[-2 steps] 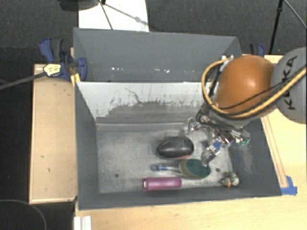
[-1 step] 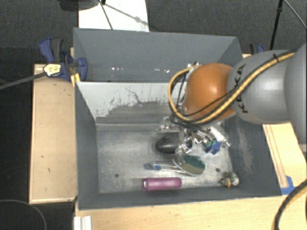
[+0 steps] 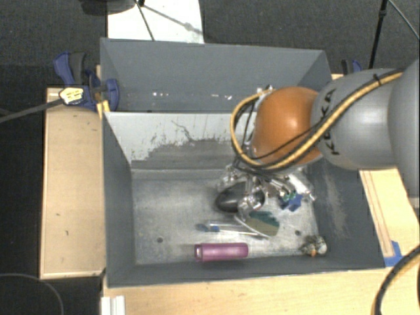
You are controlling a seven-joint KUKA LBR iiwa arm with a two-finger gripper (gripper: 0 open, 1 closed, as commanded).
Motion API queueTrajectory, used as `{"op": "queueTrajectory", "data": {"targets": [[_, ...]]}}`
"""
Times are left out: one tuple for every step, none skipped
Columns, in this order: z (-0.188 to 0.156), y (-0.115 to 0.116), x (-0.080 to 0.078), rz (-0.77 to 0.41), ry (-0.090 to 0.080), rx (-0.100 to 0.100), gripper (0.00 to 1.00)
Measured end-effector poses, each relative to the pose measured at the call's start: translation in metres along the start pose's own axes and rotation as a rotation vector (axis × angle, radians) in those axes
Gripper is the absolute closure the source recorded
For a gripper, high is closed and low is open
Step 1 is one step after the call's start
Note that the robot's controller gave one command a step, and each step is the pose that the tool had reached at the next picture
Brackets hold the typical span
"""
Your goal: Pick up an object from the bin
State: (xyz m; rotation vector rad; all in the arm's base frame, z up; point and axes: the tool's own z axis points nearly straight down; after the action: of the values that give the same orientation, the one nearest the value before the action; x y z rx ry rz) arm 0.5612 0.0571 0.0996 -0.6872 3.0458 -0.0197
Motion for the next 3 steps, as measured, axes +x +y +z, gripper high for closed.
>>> {"op": "queueTrajectory", "data": {"targets": [[-0.117,-0.02,0.017,-0.313,0.005,-0.014,1.0],[-0.114,-0.018,0.018,-0.311,0.01,-0.019,0.0],[-0.036,-0.051,0.018,0.213,0.019,-0.016,0.0]]}}
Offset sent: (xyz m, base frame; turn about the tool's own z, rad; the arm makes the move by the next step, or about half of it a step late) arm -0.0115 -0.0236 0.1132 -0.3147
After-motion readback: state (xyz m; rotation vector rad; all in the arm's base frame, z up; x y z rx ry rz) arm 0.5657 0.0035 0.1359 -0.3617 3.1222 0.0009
